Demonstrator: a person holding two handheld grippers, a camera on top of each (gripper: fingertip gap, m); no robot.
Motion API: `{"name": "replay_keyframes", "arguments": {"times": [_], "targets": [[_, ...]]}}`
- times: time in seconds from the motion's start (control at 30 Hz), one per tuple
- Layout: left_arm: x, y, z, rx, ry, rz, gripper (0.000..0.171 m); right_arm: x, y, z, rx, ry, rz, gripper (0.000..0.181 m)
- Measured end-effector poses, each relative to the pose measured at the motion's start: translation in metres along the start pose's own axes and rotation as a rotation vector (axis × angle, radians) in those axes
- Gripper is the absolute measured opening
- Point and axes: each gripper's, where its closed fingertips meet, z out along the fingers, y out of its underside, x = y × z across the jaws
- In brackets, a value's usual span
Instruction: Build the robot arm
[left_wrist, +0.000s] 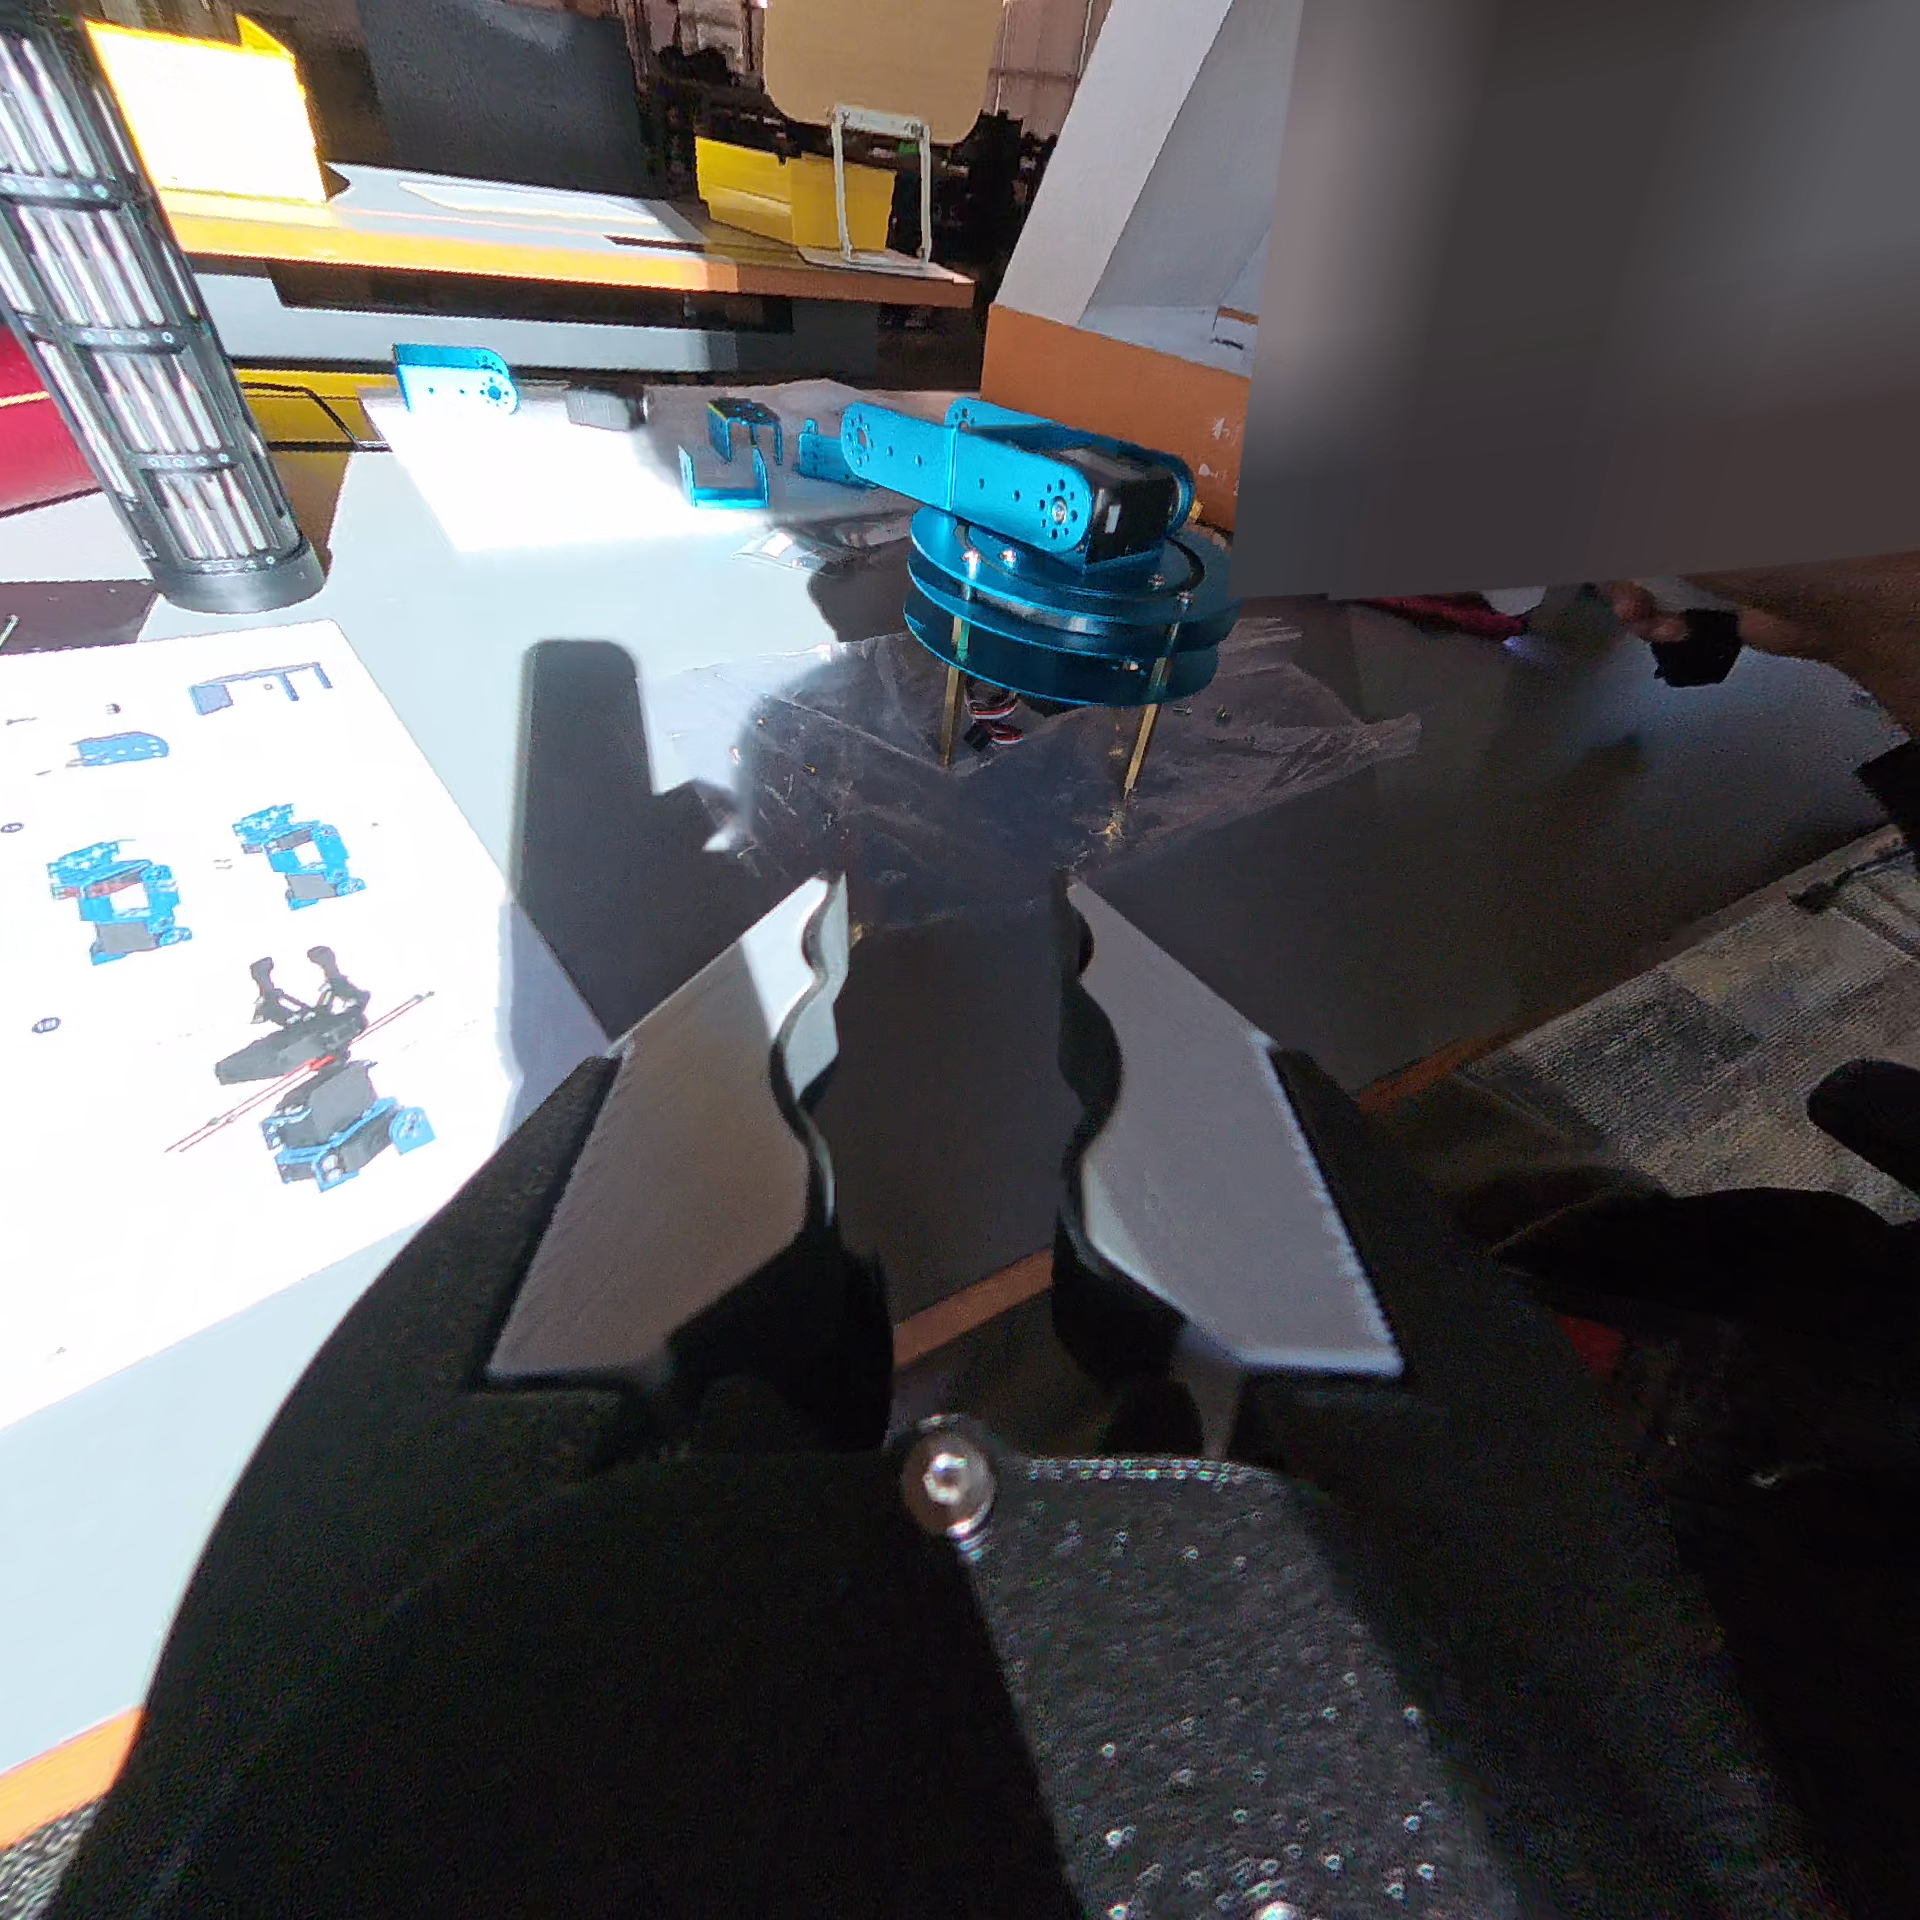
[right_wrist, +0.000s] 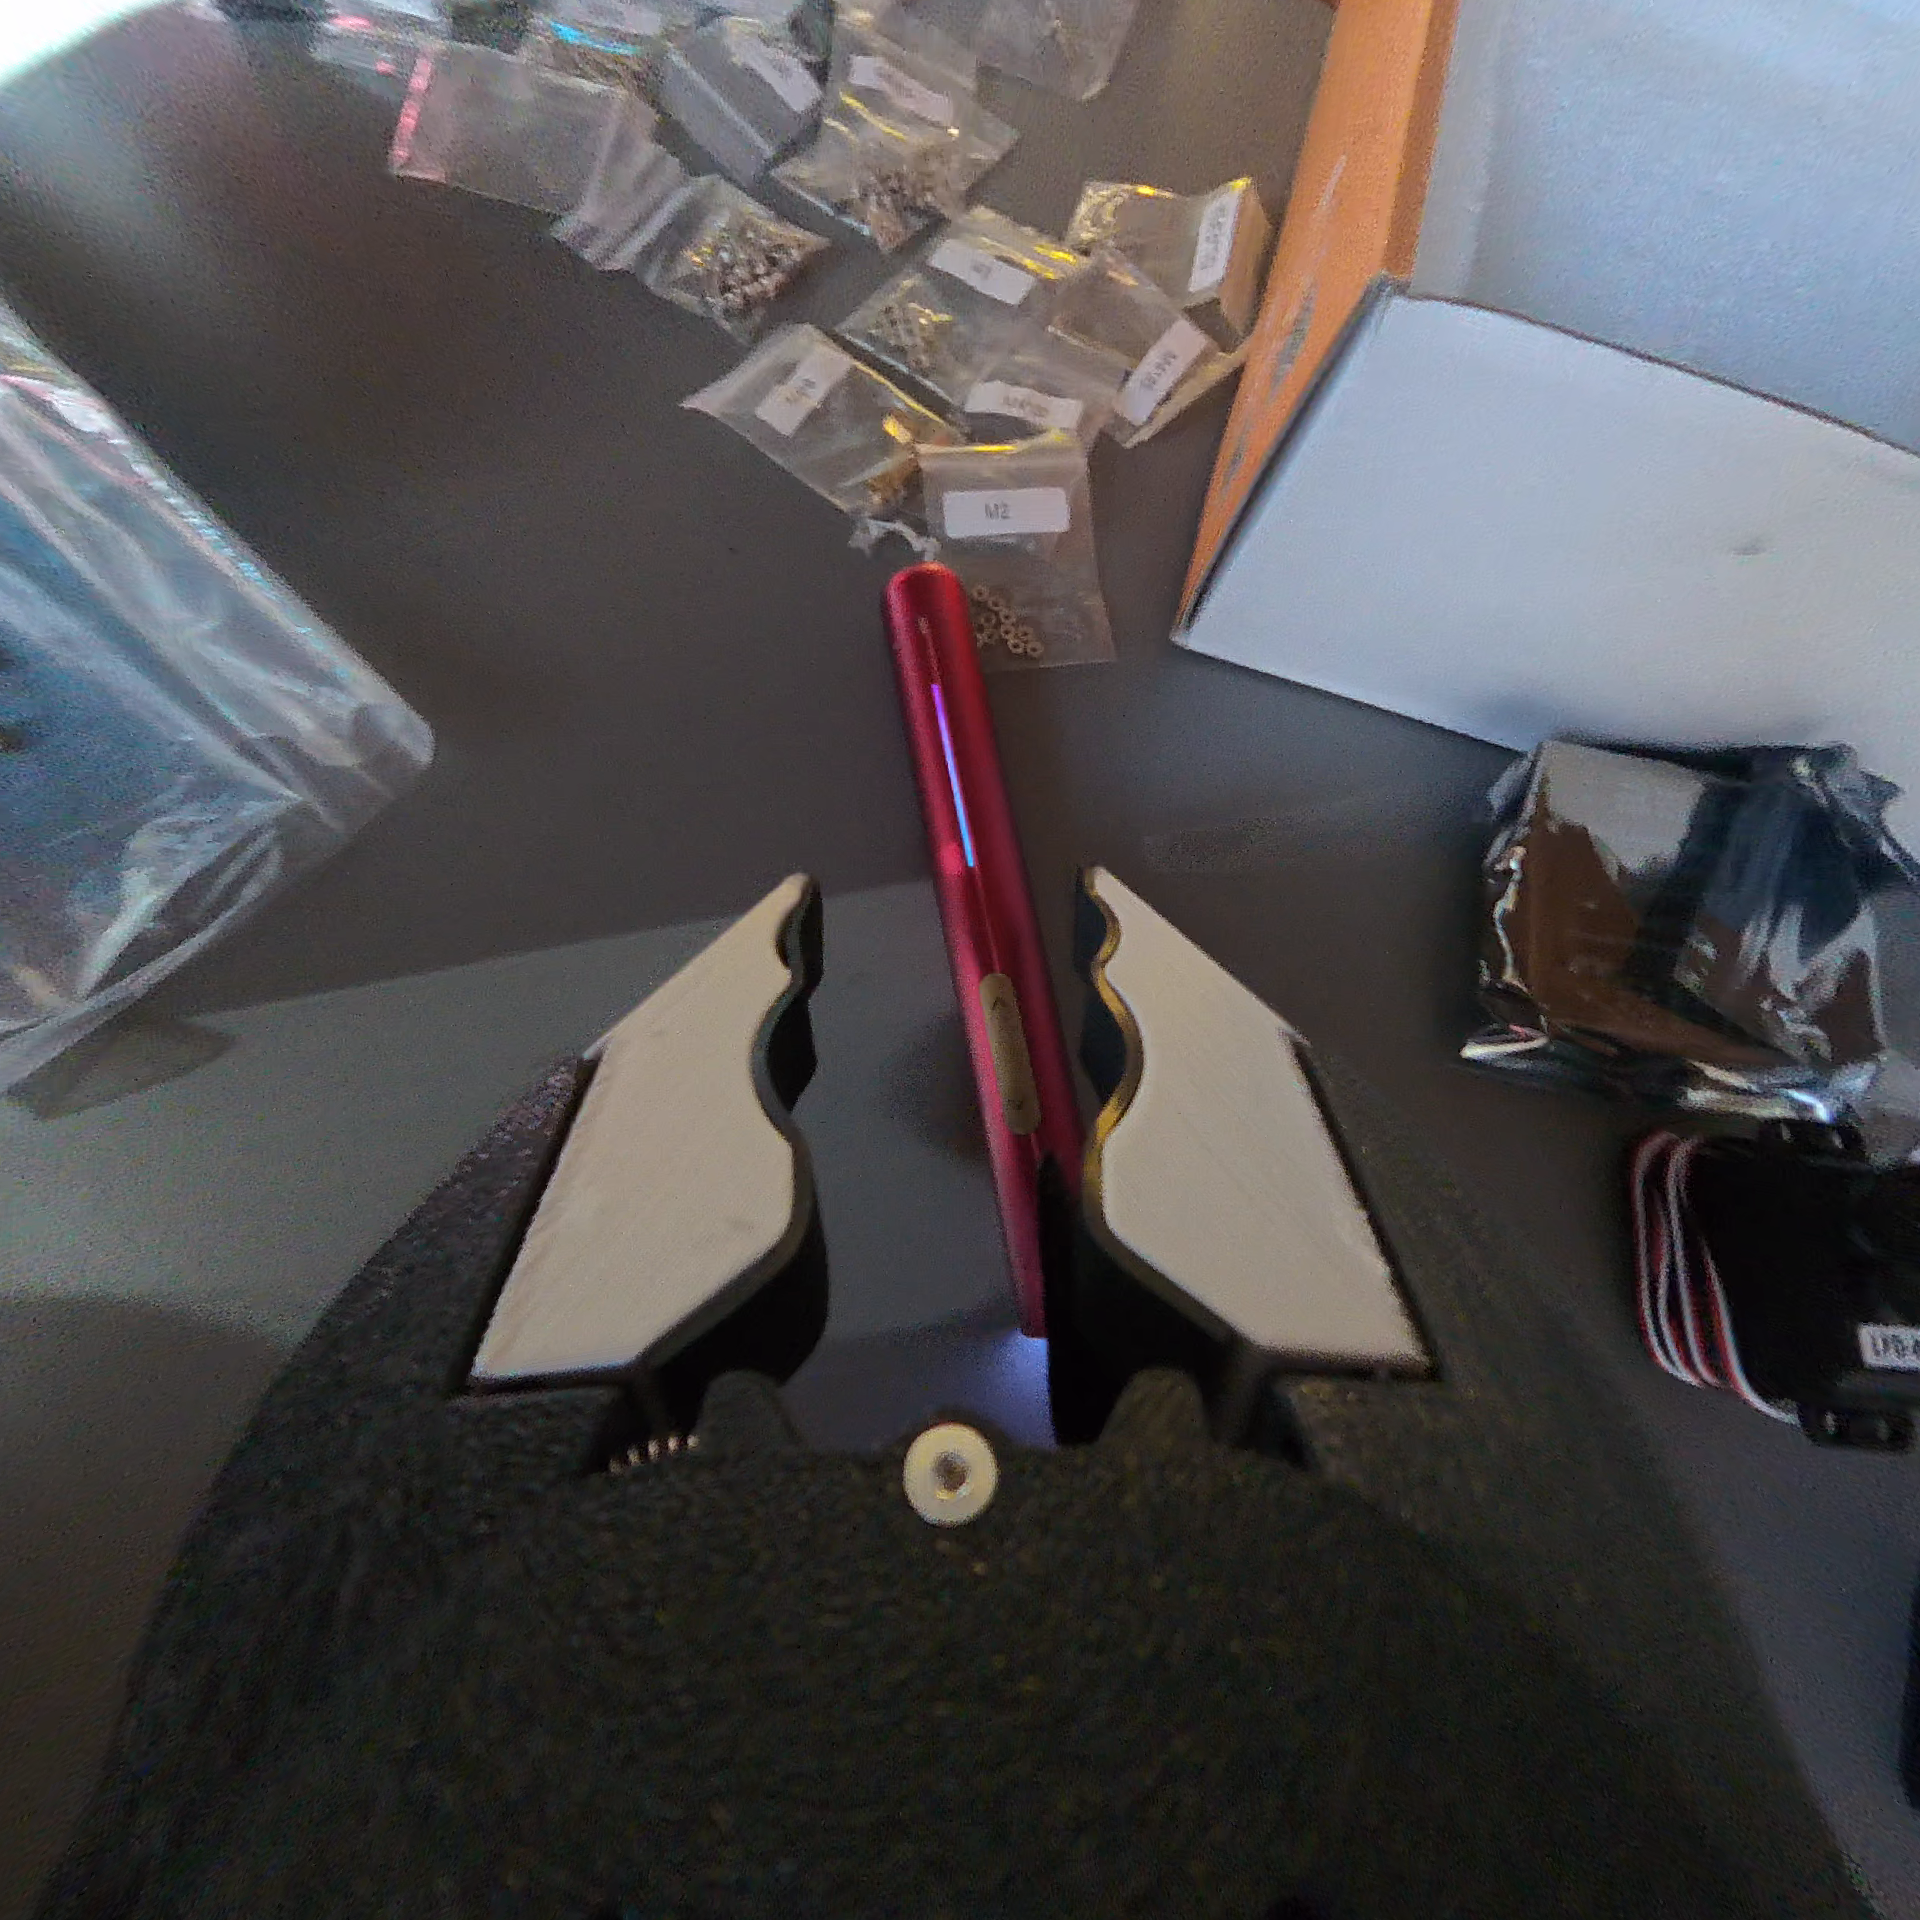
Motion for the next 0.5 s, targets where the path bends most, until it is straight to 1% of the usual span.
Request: {"name": "replay_keyframes", "arguments": {"times": [0.03,0.1,0.13,0.2,0.27,0.3,0.37,0.43,0.5], "targets": [[-0.002,0.002,-0.008,0.02,0.008,-0.006,0.034,0.003,0.001,0.001,0.003,0.033,0.014,0.047],[-0.009,0.007,-0.025,0.048,0.005,0.007,0.034,0.006,0.001,-0.001,-0.003,0.053,0.058,0.049],[-0.014,0.011,-0.034,0.057,0.0,0.017,0.038,0.007,-0.003,-0.004,0.012,0.061,0.081,0.05],[-0.029,0.022,-0.05,0.067,-0.03,0.032,0.038,-0.001,-0.016,-0.013,0.055,0.054,0.118,0.049],[-0.05,0.033,-0.065,0.074,-0.089,0.042,0.039,-0.028,-0.037,-0.022,0.115,0.024,0.122,0.047],[-0.063,0.039,-0.073,0.073,-0.121,0.039,0.038,-0.047,-0.048,-0.025,0.155,-0.004,0.109,0.048],[-0.087,0.048,-0.091,0.081,-0.185,-0.004,0.038,-0.08,-0.06,-0.026,0.197,-0.05,0.111,0.048],[-0.108,0.056,-0.11,0.108,-0.226,-0.068,0.038,-0.101,-0.058,-0.02,0.207,-0.097,0.173,0.049],[-0.132,0.062,-0.13,0.164,-0.281,-0.134,0.039,-0.113,-0.049,-0.01,0.206,-0.14,0.247,0.052]]}}
